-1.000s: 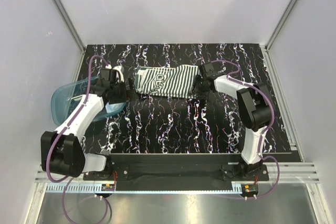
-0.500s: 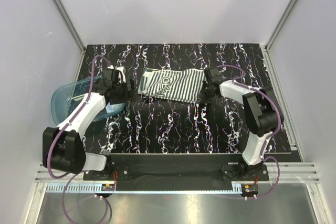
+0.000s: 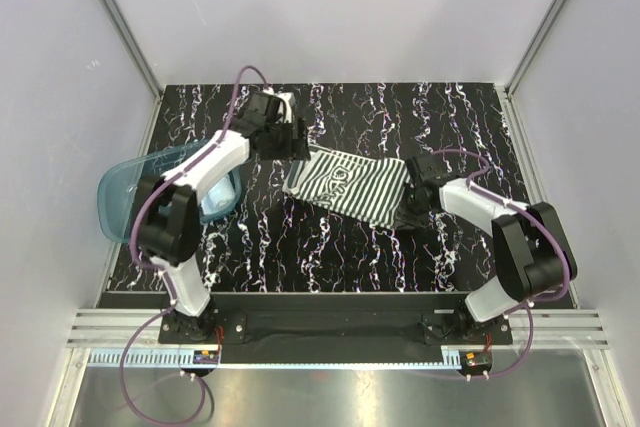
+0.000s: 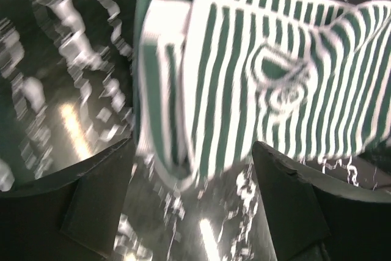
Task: Roll the towels
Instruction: Fold the towel
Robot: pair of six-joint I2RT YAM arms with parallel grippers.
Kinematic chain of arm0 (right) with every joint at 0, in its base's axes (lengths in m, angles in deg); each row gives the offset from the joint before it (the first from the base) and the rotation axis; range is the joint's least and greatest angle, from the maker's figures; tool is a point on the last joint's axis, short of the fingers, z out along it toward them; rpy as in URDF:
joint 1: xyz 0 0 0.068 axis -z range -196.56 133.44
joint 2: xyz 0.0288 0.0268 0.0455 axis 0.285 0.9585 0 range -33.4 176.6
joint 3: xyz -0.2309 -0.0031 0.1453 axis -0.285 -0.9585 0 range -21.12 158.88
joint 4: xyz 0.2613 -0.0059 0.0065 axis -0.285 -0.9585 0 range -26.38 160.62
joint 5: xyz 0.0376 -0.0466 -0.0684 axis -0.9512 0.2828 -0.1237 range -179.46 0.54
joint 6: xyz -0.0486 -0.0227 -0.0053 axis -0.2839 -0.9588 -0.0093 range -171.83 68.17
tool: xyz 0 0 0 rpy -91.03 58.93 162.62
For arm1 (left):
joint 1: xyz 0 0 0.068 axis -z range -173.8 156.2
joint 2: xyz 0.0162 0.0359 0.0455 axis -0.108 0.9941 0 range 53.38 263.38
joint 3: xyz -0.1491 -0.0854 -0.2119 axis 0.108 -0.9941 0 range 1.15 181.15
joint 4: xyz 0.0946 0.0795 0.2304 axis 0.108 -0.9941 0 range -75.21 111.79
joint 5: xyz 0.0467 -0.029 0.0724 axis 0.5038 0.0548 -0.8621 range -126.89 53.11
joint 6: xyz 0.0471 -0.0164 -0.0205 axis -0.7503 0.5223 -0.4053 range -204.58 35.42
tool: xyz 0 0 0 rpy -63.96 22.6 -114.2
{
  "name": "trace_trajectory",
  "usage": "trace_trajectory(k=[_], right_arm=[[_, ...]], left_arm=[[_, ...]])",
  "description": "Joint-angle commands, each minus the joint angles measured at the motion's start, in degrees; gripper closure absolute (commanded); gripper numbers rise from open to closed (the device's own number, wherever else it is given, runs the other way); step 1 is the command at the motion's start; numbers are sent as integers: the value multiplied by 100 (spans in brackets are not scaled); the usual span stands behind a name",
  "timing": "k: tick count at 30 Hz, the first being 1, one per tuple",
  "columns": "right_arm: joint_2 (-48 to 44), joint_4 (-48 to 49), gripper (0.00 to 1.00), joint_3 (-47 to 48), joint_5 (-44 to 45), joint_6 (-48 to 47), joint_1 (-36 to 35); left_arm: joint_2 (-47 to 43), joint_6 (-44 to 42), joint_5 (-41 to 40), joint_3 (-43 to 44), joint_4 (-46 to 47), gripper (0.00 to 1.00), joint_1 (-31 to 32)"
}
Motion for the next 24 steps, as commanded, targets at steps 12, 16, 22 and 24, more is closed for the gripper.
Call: trace_trajectory(k=[12,16,22,24], right_arm=[[-375,-25,100,-324,-182,-149,17],[-375,-8,100,-342,-182,-185,26],[-314,27,100,-394,-173,-211,26],[-305,45,100,-403,-182,-193,26]], left_arm=[[2179,-167,338,1460,214,32,557],[2374,-150,329,1504,231,40,583],[2339,-132,162,1417,258,55,654],[2313,-149,83,1434,240,63,654]])
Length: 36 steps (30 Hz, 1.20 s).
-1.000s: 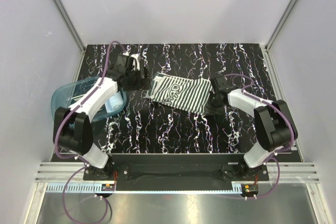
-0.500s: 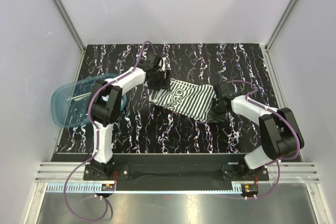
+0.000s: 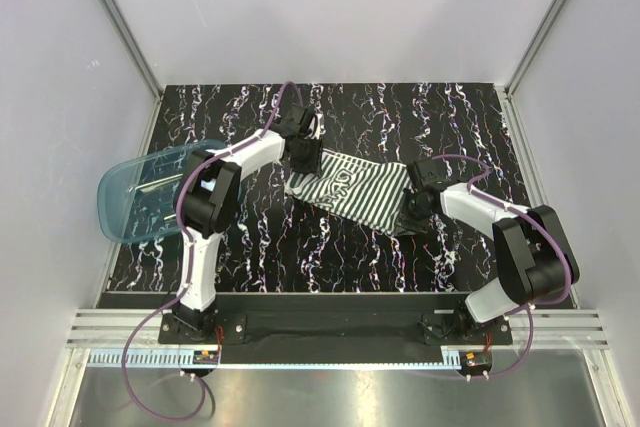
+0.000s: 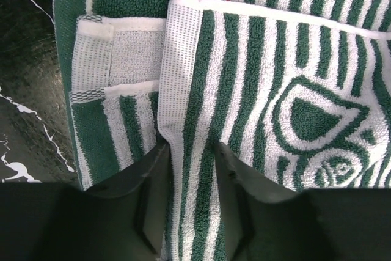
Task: Roll the towels
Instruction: Fold the towel
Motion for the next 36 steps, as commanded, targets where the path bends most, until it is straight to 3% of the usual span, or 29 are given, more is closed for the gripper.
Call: trace_trajectory(k=[1,2,5,8,15,23,25,26,27,36], right_arm=[[-84,54,100,-69,-51,-86,15],[-93,36,100,-78,-51,-86,24],[-137,-43,100,-121,-51,-77,24],[-242,-104,100,-192,-42,-69,24],[-392,-157,100,-315,-86,63,15],[-348,-157,100,-298,-113,72,15],[-287,-166,100,-289,-130,72,15],[-278,-166,100,-289,-121,72,24],[-269,-157,100,-289,-121,63,15],[-242,-140,100,-289,-86,125,15]], left_arm=[[-33,-73,-194,186,188,67,53],[-33,-108,-221,212,153,75,53],[-33,-204,-379,344,47,87,27],[20,-284,-441,563,-58,93,-35],[64,-302,-424,792,-50,94,-404],[231,-354,-301,776,-59,83,-545],[213,-363,-292,617,38,70,-545],[178,-363,-292,486,177,49,-545],[178,-372,-309,459,205,42,-554],[-76,-354,-405,766,65,7,-580]])
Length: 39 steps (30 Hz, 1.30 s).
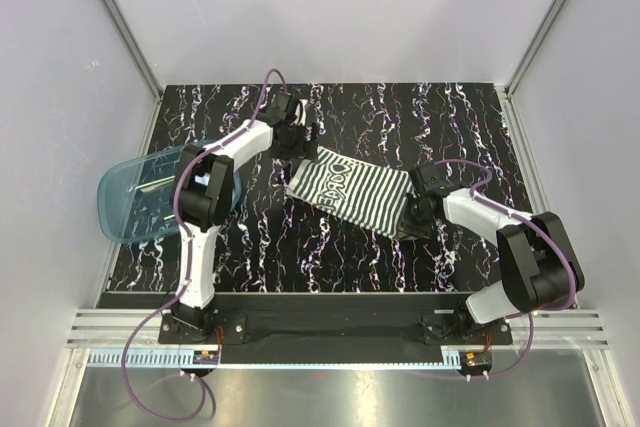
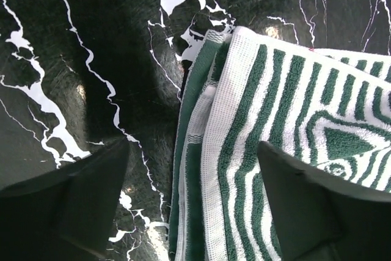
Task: Roll the towels
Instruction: Fold the towel
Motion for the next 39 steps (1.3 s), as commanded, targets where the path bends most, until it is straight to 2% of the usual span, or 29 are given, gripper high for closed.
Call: trace_trajectory(k=[1,7,11,14,18,23,32,39], right_arm=[[-6,-144,100,-7,-49,72,15],[-226,-232,100,-68,-66,151,15],[-428,-214,100,-217,-145,239,15],[-481,-197,100,-288,-198,292,15],[-481,-162,100,-323,-233,301,15],[-490,-153,100,-367,-286,310,15],[-499,-170,100,-393,-339,336,15],[-657,-346,100,-446,-400,450,15]], left_arm=[[-402,-11,-139,216,117,1,-31],[-1439,208,-394,-363,161,1,-14],[-2352,489,-246,-1714,617,7,91],[-2643,551,-122,-2401,934,14,355],[-2540,657,176,-2755,1259,27,671],[-2214,806,265,-2887,1479,49,891],[-1599,613,-489,-2554,1164,53,874],[-1634,613,-815,-2659,1093,53,418]])
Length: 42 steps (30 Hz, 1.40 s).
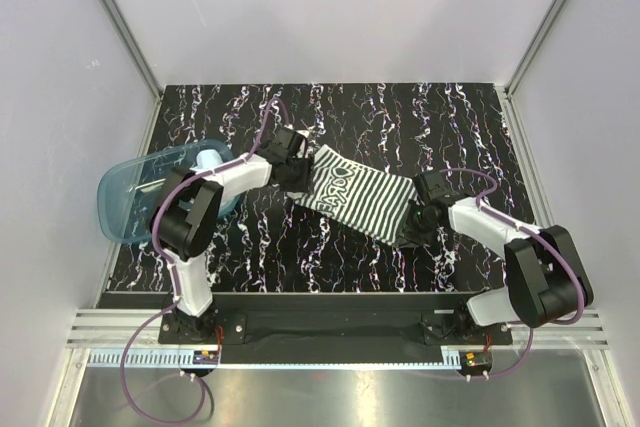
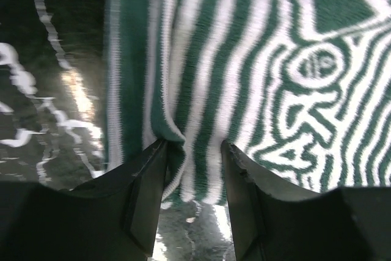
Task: Roll the towels
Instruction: Fold the towel
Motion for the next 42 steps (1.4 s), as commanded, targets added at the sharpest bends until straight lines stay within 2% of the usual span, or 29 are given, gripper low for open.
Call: trace_trajectory(k=[1,5,10,14,17,18,20,21,24,26,28,29,30,31,32,35,37,39,40,42], right_arm=[[-242,-305,100,-85,-99,103,15],[-461,-358,100,-208,-160,217,6],[-629,-340,100,-323,-266,322,15],[-716,-436,98,-244,-371,340,15],[-865,-463,86,-244,-660,410,-3],[-892,-524,68,-261,-714,454,-3],[-1059,-594,52,-296,-749,498,-64],[-1155,-708,41,-331,-714,577,-64],[-1647,-1006,32,-236,-574,691,-64],[-1955,-1200,32,-86,-521,718,-64],[-2157,-1289,40,195,-442,744,-64],[-2184,-1289,49,300,-346,736,-64],[-2210,-1272,62,510,-249,718,-64],[-2158,-1237,90,599,-135,718,-64],[-2080,-1167,99,704,49,579,-47],[-1369,-1141,100,1267,393,455,85],[-730,-991,100,1548,288,323,313],[-323,-842,100,1759,209,227,515],[-16,-806,100,1795,165,191,786],[197,-605,100,1726,-19,77,1129]], left_arm=[[17,-121,-584,99,-61,53,-350],[69,-218,-883,266,-158,53,-438],[376,-306,-875,651,-342,55,-447],[202,-332,-918,1013,-545,54,-447],[52,-464,-1093,1592,-922,48,-421],[17,-551,-1147,1759,-1184,45,-377],[-36,-631,-1304,2190,-1397,40,-324],[-149,-684,-1375,2270,-1537,37,-246],[-491,-728,-1534,2297,-1591,29,-88],[-677,-711,-1569,2210,-1608,24,18],[-967,-658,-1595,2130,-1617,24,106],[-1064,-640,-1595,2086,-1609,24,159],[-1265,-597,-1578,1938,-1565,24,281],[-1362,-570,-1569,1858,-1539,24,361],[-1450,-518,-1534,1779,-1486,24,527],[-1714,-359,-1437,1454,-1398,23,870],[-1838,-297,-1428,1235,-1310,20,1283],[-1925,-297,-1525,1111,-1170,14,1738],[-1943,-315,-1586,1015,-1134,1,1907],[-1944,-315,-1788,961,-1055,1,2311]])
